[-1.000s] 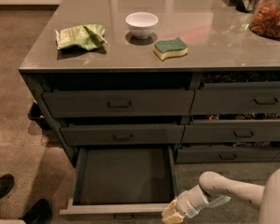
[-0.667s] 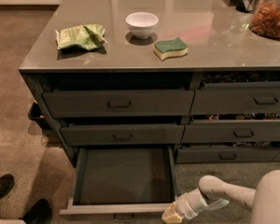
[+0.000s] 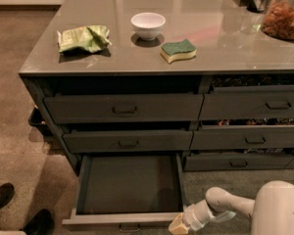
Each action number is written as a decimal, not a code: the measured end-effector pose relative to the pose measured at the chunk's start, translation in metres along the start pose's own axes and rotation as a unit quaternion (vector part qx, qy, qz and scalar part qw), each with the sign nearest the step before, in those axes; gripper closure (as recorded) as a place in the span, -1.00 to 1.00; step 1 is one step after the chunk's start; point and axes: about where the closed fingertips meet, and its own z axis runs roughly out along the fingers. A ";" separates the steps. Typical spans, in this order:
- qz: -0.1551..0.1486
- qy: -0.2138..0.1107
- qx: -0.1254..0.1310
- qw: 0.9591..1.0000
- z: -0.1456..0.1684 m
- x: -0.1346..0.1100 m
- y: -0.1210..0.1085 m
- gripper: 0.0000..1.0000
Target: Close bottom drawer
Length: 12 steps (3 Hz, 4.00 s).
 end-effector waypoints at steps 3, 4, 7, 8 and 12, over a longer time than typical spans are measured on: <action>-0.014 -0.016 0.027 0.999 0.005 -0.022 -0.017 0.05; -0.021 -0.023 0.034 0.999 0.007 -0.033 -0.025 -0.41; -0.047 -0.045 0.032 0.997 0.026 -0.065 -0.034 -1.00; -0.062 -0.057 0.043 0.996 0.028 -0.087 -0.055 -1.00; -0.067 -0.067 0.113 0.989 0.020 -0.154 -0.132 0.18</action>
Offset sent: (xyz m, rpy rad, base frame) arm 0.0594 0.0170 -0.0041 -0.0110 -0.1432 -0.0849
